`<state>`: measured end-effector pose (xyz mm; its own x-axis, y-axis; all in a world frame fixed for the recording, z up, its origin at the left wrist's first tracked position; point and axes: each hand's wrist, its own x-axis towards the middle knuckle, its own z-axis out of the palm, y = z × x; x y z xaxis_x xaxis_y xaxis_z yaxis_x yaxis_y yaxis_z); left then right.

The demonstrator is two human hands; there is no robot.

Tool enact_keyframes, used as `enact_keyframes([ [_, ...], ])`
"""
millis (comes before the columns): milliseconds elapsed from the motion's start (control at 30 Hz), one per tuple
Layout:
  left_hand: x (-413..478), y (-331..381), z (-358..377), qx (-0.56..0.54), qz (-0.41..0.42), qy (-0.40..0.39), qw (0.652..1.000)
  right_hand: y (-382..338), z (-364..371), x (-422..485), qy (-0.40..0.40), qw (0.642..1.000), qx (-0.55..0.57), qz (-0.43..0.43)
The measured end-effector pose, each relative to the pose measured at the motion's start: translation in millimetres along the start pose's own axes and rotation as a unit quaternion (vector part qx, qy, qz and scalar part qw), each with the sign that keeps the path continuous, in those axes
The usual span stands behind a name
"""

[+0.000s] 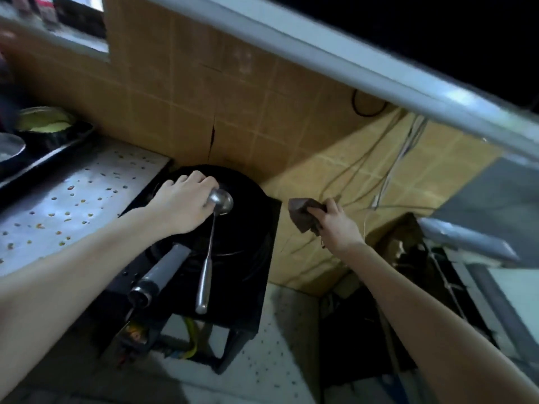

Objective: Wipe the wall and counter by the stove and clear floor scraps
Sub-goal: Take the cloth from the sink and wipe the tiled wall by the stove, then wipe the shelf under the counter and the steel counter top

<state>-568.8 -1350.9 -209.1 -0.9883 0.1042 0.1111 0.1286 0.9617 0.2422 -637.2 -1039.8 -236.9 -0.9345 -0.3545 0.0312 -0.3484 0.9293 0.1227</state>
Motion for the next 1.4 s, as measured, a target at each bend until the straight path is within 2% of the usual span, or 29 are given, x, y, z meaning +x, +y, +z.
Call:
enact_keyframes([
  [333,6.5,84.9,36.5,0.035,0.064,-0.039,0.997,62.1,47.6,-77.6,-0.015,0.994,0.055,0.089],
  [467,10.1,118.0,64.1,0.046,0.07,-0.052,0.995,92.3,72.3,-103.0,-0.04,0.995,0.061,0.069],
  [800,8.0,214.7,141.1,0.018,0.015,-0.098,0.995,165.2,135.6,-135.0,-0.102,0.99,0.096,0.001],
  [1000,0.2,230.2,166.2,0.001,-0.017,-0.121,0.993,184.3,160.4,-137.1,-0.123,0.984,0.13,0.01],
  [1167,8.7,231.3,183.2,0.001,-0.005,-0.144,0.99,185.3,178.0,-131.3,-0.148,0.981,0.128,0.01],
  [1300,26.0,225.1,207.0,0.01,0.008,-0.131,0.991,186.3,199.5,-112.5,-0.154,0.983,0.101,-0.013],
  [1400,31.8,231.1,239.4,-0.015,-0.004,-0.127,0.992,184.2,229.3,-100.0,-0.157,0.98,0.124,0.014],
])
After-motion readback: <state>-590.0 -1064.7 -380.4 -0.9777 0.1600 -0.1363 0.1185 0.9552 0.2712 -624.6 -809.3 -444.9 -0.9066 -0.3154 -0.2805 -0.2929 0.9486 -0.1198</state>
